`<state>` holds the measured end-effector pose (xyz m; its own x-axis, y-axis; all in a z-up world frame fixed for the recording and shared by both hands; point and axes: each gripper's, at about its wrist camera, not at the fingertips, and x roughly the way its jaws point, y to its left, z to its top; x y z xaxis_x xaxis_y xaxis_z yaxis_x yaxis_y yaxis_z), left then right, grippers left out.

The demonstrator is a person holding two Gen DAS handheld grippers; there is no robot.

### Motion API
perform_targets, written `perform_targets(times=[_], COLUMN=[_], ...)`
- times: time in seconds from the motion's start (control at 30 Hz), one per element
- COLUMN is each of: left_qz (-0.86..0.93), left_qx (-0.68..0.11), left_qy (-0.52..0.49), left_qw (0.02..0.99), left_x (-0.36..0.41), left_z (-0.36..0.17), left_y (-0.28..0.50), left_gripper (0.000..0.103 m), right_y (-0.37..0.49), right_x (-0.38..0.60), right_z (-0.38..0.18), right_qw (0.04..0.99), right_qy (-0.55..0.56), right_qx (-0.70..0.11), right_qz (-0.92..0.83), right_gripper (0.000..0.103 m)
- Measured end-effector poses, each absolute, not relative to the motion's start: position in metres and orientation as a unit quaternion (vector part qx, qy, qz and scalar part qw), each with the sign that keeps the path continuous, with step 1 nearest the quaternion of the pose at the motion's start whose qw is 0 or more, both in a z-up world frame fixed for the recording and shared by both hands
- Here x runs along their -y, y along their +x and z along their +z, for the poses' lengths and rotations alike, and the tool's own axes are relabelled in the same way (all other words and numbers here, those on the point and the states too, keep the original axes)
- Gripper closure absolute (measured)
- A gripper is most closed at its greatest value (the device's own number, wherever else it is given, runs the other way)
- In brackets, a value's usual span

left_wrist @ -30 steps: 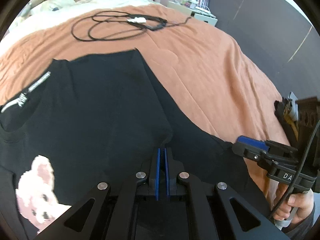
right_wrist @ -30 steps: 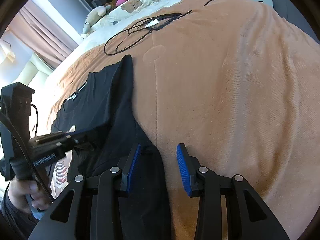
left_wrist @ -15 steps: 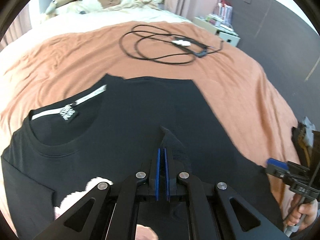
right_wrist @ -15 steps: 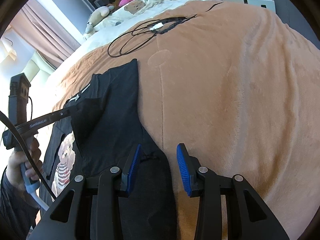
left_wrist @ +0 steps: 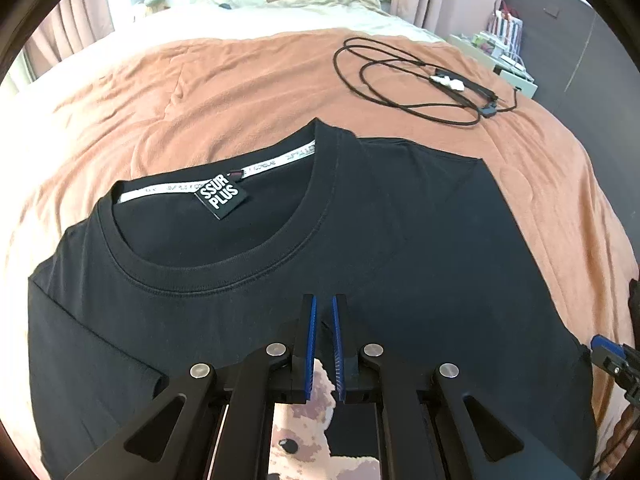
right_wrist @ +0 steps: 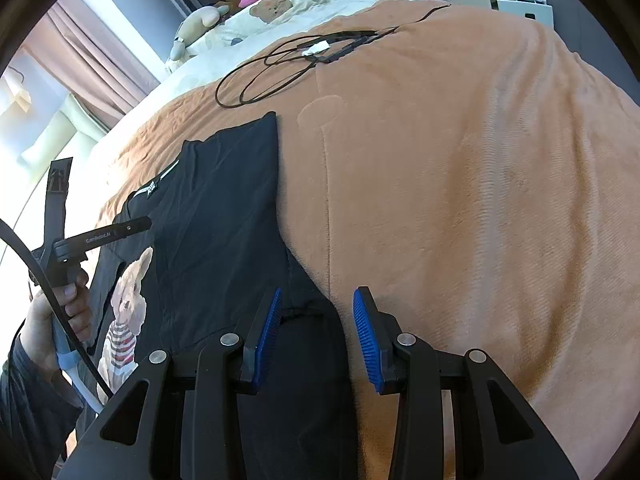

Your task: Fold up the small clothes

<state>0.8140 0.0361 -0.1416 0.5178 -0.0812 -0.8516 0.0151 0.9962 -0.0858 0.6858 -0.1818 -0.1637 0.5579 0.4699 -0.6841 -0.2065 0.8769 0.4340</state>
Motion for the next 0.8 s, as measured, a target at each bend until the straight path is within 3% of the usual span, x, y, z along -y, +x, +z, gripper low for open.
perform_targets(times=[0.47, 0.8], left_qz=[-0.038, -0.033], left_qx=[-0.517, -0.52], left_qy=[-0.015, -0.023], left_qw=[0.855, 0.853], left_x=[-0.018, -0.032], left_z=[-0.165, -0.156], left_y=[0.816, 0.8], left_gripper=[0.095, 0.095], right_y=[0.689, 0.694], right_x=[0.168, 0.148], right_z=[-0.164, -0.177], right_qw=[0.872, 0.883], right_qy=[0.145, 0.06], right_qx=[-0.416, -0.437], right_qz=[0.212, 0.159], right_gripper=[0.068, 0.068])
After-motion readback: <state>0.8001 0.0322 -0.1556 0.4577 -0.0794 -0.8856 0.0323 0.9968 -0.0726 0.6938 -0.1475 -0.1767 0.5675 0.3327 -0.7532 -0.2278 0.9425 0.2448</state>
